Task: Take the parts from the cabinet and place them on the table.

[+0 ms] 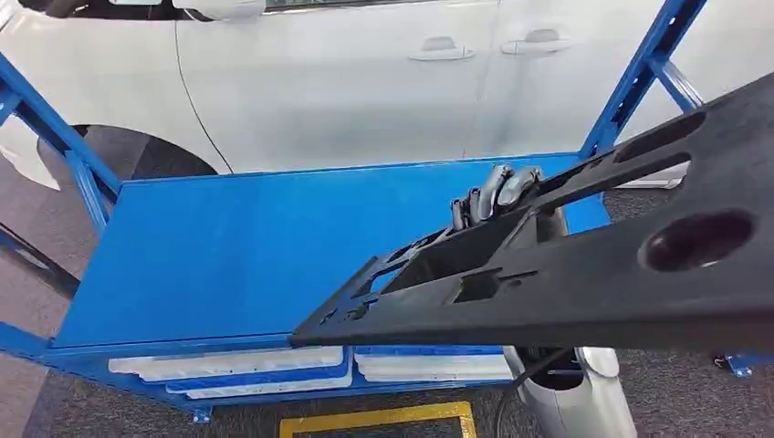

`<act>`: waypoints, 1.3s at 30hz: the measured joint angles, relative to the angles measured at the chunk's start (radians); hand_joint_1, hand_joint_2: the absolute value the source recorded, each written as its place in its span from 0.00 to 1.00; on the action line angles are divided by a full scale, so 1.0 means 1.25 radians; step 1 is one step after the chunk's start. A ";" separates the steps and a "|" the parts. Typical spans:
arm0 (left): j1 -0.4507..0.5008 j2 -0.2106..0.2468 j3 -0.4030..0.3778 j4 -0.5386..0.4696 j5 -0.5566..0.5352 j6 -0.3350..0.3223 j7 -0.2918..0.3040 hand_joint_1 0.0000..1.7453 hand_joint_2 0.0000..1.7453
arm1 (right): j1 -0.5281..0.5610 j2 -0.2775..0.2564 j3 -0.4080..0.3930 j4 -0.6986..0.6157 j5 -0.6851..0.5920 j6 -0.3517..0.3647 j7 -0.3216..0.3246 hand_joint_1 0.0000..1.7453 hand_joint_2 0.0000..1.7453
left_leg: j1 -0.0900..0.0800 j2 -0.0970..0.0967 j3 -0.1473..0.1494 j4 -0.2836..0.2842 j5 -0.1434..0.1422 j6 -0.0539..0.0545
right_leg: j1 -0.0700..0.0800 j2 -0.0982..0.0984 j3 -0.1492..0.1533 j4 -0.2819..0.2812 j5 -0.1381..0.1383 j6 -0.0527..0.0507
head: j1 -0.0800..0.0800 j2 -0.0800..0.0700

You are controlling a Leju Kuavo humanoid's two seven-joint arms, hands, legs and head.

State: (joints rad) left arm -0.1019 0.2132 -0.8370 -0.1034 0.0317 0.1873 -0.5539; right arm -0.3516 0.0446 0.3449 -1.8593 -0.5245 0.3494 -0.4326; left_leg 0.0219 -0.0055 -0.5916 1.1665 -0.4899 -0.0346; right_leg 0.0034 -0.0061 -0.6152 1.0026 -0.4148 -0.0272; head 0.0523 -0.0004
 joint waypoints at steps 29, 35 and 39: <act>0.011 -0.025 0.002 0.000 0.000 0.039 0.036 0.00 1.00 | 0.000 -0.011 0.009 0.027 0.035 -0.010 -0.018 1.00 1.00 | -0.006 0.002 -0.021 0.033 0.004 0.001 | -0.006 -0.005 0.002 -0.017 0.013 0.005 | 0.023 0.000; 0.010 -0.024 -0.003 0.000 0.000 0.021 0.026 0.00 1.00 | 0.003 -0.014 0.016 0.034 0.056 -0.037 -0.024 1.00 1.00 | -0.017 -0.001 0.091 -0.153 -0.010 0.022 | -0.007 -0.005 -0.021 -0.013 0.049 0.031 | 0.023 0.000; 0.007 -0.025 -0.006 0.000 0.000 0.017 0.022 0.00 1.00 | 0.005 -0.021 0.018 0.044 0.062 -0.031 -0.034 1.00 1.00 | -0.009 0.005 0.056 -0.156 0.024 0.044 | -0.008 0.001 -0.068 0.116 -0.083 0.046 | 0.025 0.000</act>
State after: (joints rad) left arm -0.0927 0.1820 -0.8446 -0.1034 0.0317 0.2087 -0.5268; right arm -0.3452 0.0187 0.3670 -1.8048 -0.4475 0.3101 -0.4746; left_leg 0.0103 0.0008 -0.5216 0.9712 -0.4603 0.0208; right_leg -0.0070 -0.0045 -0.6997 1.1476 -0.5186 0.0309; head 0.0832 0.0000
